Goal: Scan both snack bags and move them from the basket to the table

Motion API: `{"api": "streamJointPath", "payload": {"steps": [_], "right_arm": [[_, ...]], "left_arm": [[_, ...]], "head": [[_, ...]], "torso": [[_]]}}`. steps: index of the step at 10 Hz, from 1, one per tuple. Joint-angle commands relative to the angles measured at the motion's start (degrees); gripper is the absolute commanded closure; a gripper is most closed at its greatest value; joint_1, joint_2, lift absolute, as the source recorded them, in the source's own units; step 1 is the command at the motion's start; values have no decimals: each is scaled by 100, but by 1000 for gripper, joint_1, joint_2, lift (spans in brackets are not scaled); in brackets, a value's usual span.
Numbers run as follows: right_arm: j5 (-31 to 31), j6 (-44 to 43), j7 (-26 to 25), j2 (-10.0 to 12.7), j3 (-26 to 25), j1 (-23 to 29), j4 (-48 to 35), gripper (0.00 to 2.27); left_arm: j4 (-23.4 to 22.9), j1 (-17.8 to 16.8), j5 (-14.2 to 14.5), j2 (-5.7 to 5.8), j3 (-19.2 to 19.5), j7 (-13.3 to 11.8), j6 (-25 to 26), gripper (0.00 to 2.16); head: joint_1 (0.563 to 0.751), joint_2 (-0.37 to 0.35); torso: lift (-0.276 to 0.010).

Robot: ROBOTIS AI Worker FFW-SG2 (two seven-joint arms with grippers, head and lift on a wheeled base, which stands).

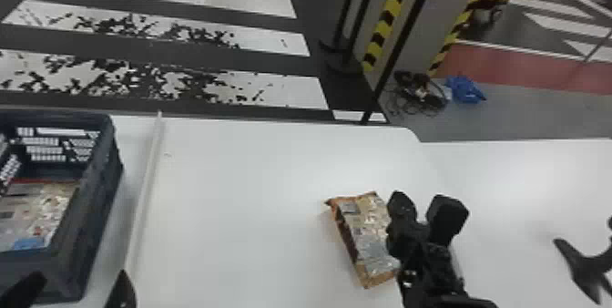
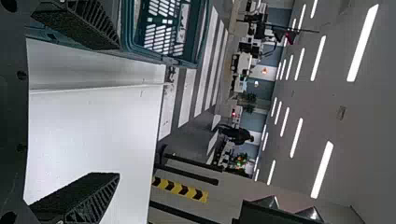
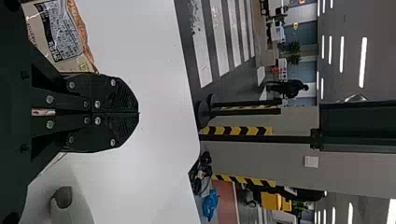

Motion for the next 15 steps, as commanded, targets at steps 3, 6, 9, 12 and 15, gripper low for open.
{"api": "streamJointPath", "payload": {"steps": [3,6,9,12,15], "right_arm": [[23,-463,122,-77,-195,287,110,2253],[23,-849,218,-192,-327,392,444,2256],[102,-1306,236,-209,-283,401,813,2253],[146,-1623,245,-209,-204,436,1103,2256],[138,-1781,280,-209,-142,524,1208,2256]], "left_arm": [[34,47,97,34,97,-124,-44,12],[175,21,334,52,316,-265,-97,12],[210,-14,413,61,378,-318,-97,12],[254,-67,431,52,396,-327,-97,12],[254,-67,431,25,396,-327,-97,12]], "head": [[695,-326],[695,-348],[695,-350],[695,-338],[695,-332]], "torso": [[-98],[-98],[-98],[-98],[-98]]}}
